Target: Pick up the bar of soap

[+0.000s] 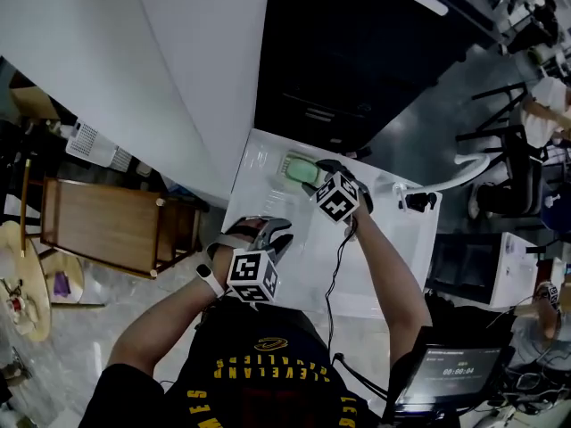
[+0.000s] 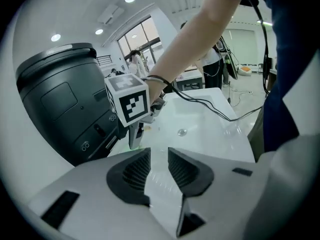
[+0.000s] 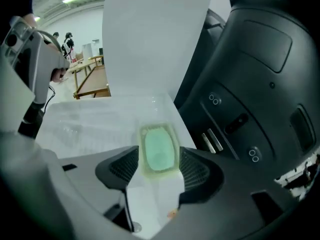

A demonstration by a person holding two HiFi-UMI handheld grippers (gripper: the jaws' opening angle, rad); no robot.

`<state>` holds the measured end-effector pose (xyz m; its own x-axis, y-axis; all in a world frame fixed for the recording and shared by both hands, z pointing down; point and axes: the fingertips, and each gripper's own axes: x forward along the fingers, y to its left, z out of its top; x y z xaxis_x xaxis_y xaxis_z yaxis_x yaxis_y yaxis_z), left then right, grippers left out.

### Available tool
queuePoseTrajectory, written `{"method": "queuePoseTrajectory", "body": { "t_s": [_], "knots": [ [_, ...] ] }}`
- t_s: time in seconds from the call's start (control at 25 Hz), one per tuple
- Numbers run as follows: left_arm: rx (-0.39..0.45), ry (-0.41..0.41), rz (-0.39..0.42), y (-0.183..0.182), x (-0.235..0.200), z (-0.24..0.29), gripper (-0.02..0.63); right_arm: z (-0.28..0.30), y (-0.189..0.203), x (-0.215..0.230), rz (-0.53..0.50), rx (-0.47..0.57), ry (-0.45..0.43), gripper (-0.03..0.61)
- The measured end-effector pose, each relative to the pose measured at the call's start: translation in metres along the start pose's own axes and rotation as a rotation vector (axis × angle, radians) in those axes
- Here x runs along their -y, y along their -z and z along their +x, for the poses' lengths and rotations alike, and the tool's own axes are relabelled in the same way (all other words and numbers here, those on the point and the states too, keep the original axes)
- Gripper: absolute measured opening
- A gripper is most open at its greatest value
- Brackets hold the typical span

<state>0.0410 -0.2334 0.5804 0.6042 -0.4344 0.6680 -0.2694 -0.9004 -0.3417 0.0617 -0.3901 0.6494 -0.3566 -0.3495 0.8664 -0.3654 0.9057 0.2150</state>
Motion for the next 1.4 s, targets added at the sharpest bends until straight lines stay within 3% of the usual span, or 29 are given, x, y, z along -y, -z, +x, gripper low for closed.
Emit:
{"method": "queuePoseTrajectory", "body": {
  "t_s": [0.24,0.56,0.72,1.08,1.4],
  "knots": [
    [0.009,-0.009,-0.104,0.002,-0.010,0.005,0.117,0.027,0.002,0.004,-0.128,-0.091,-0.132,0.270],
    [0.023,-0.022,-0.215,0.015,-0.013,-0.001,0.117,0.047,-0.001,0.003,-0.135,-0.133,-0.194,0.270],
    [0.019,-0.028,-0.252,0.019,-0.016,-0.006,0.117,0.053,-0.004,0.006,-0.129,-0.142,-0.175,0.270],
    [0.035,-0.024,-0.320,0.022,-0.017,-0.012,0.117,0.063,-0.006,0.014,-0.245,-0.129,-0.001,0.268],
    [0.044,-0.013,-0.311,0.019,-0.009,-0.018,0.116,0.064,-0.005,0.014,-0.232,-0.142,0.024,0.267]
  ]
}}
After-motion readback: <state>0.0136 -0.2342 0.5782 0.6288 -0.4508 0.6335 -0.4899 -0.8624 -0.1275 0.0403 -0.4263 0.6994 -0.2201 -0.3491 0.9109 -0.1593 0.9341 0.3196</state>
